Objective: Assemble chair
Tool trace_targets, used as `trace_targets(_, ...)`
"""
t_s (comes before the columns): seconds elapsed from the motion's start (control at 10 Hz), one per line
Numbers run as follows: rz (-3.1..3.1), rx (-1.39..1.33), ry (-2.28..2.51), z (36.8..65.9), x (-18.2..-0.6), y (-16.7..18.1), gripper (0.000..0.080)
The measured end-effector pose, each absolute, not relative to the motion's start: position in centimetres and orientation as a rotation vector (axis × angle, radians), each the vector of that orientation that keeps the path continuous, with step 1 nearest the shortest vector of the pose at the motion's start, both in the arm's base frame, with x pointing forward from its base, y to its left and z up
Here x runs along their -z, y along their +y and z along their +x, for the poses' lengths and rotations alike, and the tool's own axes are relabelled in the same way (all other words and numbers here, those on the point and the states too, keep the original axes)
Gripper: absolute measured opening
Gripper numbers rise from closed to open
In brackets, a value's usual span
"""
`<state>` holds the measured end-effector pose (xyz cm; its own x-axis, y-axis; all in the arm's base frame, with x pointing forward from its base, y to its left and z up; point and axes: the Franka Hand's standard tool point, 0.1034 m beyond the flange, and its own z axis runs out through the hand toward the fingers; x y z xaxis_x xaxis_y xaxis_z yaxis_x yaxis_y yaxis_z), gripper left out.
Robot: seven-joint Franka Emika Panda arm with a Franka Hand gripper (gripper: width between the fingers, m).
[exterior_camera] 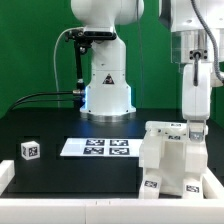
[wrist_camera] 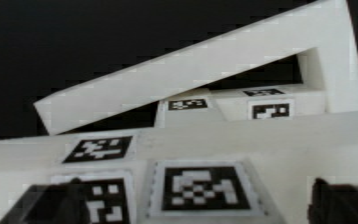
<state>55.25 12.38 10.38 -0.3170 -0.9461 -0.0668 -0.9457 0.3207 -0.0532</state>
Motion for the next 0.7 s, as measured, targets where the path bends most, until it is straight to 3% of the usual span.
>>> trace_targets(0.1, -1.809, 0.008, 2.46, 55.3, -10.5, 12.3, 0.0645)
trace_targets(0.4, -1.901, 0.006, 2.287, 55.8, -14.7, 10.3, 0.0649)
trace_targets(0.5, -1.912, 0.016, 2.261, 56.1, -15.4, 9.8, 0.0649)
trace_targets(0.7, -1.927, 0.014, 2.262, 55.9, -14.9, 10.0, 0.0649)
